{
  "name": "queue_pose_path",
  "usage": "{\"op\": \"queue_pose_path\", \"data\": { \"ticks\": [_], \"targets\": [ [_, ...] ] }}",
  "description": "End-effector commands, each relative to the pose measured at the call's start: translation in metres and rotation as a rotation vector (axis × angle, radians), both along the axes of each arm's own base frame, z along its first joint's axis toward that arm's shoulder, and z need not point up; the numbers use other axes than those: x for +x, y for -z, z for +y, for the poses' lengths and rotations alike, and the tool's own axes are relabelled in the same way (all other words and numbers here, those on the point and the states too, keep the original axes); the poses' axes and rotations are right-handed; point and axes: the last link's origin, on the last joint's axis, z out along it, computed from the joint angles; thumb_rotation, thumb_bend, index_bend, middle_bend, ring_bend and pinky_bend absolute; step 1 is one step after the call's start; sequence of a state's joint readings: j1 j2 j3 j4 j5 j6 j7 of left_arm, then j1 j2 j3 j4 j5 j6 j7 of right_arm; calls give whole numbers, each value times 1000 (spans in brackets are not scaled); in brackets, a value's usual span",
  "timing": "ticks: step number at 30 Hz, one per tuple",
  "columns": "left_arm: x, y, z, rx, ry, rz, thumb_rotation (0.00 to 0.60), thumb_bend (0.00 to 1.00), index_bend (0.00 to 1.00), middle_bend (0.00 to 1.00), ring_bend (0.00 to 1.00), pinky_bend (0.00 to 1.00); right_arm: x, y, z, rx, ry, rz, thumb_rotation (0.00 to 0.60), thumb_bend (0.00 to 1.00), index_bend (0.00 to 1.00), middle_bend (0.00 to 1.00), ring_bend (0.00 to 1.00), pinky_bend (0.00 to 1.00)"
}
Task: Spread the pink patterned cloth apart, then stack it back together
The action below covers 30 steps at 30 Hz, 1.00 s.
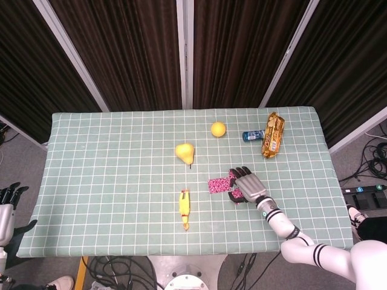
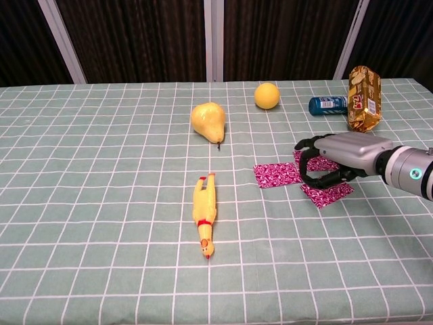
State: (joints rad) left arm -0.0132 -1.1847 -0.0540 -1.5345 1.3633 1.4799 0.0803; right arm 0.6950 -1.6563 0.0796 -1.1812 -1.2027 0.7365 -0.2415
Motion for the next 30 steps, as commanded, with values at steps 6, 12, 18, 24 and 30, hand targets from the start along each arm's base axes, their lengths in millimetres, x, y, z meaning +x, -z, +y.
{"op": "queue_pose_path", "data": {
  "ticks": [6,12,18,24,30],
  "targets": [
    [-1,1,0,-1,-1,-2,600,34,255,231,168,144,8,3,0,0,-21,-3,189,419,354,46,0,0],
    [0,1,1,-4,5,-3,600,35,255,231,168,144,-2,-18,-7,-62,13,-27,323,371,355,45,0,0],
    [2,2,2,-4,15,-3,600,34,255,231,168,144,-5,-29,-19,-124,23,-29,549,162,356,62,0,0],
    [3,1,1,-1,9,-2,600,34,255,231,167,144,-2,-17,-38,-131,84,-35,577,146,352,64,0,0],
    [2,2,0,-6,1,-1,600,35,255,231,168,144,5,-2,-46,-114,104,-27,577,146,349,65,0,0]
  ]
}}
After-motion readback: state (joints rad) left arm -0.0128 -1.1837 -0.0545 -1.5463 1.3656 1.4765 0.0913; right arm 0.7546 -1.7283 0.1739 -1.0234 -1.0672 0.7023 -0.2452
